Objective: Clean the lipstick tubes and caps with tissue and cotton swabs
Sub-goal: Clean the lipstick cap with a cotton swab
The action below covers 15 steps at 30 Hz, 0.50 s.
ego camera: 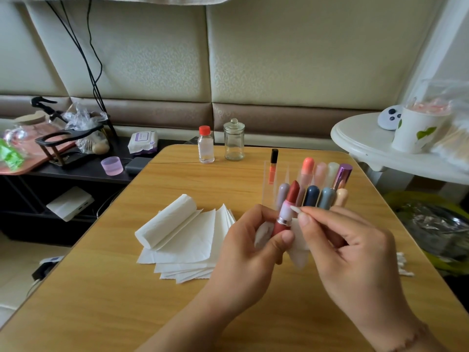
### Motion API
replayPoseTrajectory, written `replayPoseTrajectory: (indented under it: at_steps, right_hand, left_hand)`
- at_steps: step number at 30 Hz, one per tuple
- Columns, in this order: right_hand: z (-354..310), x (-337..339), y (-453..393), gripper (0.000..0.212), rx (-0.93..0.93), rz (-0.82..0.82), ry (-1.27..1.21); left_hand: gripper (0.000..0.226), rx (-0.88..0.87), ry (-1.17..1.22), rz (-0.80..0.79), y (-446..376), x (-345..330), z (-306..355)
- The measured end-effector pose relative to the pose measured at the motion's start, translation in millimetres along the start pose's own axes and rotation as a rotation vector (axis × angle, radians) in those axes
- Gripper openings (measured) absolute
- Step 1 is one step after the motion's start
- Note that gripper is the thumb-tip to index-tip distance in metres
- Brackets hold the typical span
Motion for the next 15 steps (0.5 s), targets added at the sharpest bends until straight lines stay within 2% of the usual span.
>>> replayPoseTrajectory:
  at_steps: [8,12,15]
  right_hand:
    - [2.1,-0.5,-1.1,0.015,-0.058,0.021,-0.165]
    - [-1.6,-2.6,-3.3,0.023,-0.086,-0.008,-0.261]
    - [1.2,-4.8,-2.1,0.025,-0.125,-0.029,-0.334]
  left_hand:
    - [0.024,0.028,0.152,-0.105,-1.4,-9.5,-4.8]
    - [0.027,0.095,0.284,-0.143,-0.4,-12.6,-13.3]
    - [0.021,0.100,0.384,-0.210,0.4,-18.8,-11.9]
Point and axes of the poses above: each hand's wrist, its own y-axis away from the middle knuckle, its own x-axis out of the back of the hand, z = x × y, the point moved 8 cm from there along -y, towards the middle knuckle, and after that the axes turned 12 degrees about -z, right-handed, at the moved point
